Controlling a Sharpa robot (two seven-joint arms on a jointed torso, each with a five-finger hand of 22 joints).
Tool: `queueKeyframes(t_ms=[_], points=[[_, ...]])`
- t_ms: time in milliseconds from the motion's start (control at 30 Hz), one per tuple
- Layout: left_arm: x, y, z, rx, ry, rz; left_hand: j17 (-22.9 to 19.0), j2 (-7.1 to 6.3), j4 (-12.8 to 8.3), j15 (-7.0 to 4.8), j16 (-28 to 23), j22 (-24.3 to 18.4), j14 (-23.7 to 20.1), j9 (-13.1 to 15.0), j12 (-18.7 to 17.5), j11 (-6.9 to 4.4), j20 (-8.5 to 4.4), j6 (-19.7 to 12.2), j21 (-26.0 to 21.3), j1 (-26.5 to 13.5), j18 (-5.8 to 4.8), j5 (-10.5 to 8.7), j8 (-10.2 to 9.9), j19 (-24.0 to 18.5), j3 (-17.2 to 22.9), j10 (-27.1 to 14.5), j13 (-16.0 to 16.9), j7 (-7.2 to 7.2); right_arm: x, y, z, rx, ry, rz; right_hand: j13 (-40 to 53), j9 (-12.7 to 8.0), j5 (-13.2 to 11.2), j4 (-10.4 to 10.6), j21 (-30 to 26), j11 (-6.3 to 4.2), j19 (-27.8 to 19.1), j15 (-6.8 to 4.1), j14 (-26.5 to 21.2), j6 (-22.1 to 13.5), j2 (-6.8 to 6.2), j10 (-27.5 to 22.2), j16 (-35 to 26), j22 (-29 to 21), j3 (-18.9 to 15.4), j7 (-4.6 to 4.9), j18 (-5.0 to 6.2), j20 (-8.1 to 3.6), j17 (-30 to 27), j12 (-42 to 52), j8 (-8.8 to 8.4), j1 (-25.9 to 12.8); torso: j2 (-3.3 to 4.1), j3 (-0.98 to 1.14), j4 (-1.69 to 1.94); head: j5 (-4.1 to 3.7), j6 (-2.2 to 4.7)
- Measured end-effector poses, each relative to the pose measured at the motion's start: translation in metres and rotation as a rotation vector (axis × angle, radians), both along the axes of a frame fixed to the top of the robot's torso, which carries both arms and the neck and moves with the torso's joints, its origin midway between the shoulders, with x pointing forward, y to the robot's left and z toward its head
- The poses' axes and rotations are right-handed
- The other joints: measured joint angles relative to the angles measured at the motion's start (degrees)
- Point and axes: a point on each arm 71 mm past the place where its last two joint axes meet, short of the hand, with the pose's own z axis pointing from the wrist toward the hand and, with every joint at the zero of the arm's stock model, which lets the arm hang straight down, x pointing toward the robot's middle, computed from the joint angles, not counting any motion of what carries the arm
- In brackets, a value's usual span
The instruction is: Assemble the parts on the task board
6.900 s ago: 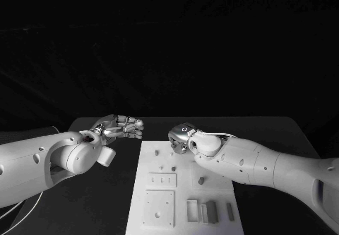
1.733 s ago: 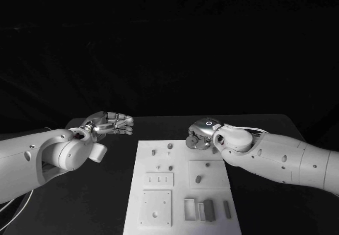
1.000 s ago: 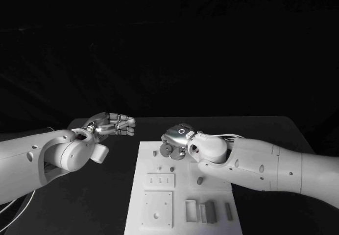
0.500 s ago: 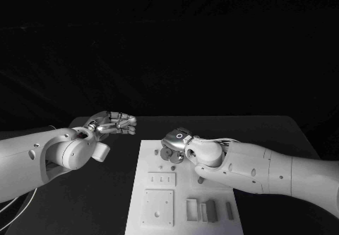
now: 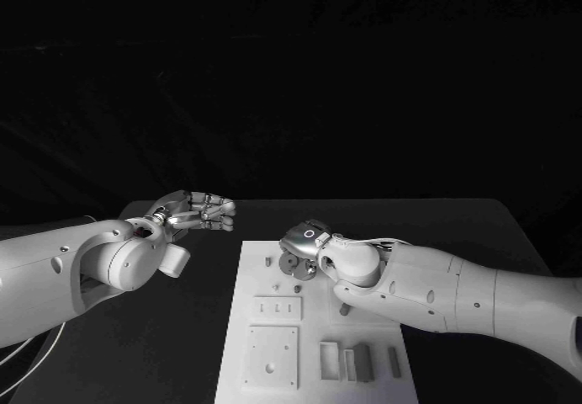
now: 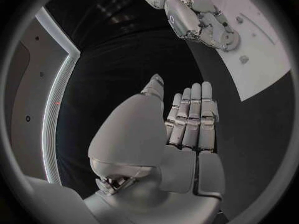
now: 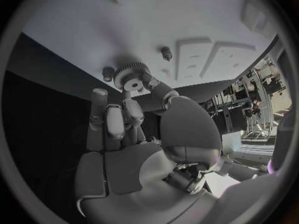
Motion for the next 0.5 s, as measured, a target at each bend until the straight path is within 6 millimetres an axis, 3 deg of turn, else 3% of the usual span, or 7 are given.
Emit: queueKeyframes(t_ms=[500], points=[[0.0024,-0.002,-0.0002,0.003,-0.003,-0.001,0.0,0.0,0.0,0.0,-0.2,-0.1,0.0,0.0,0.0,0.0,0.19,0.0,0.0,0.0,-0.03,0.0,0.0,0.2,0.0,0.0,0.0,0.0,0.0038,-0.0036,-0.0016,-0.01,0.0,-0.014,0.0,0.0,-0.1,-0.2,0.0,0.0,0.0,0.03,0.0,0.5,-0.33,0.0,0.0,0.0,0.2,-0.11,0.0,0.01,-0.1,0.0,0.3,-0.3,0.04,0.03,-0.13,-0.16,0.07]])
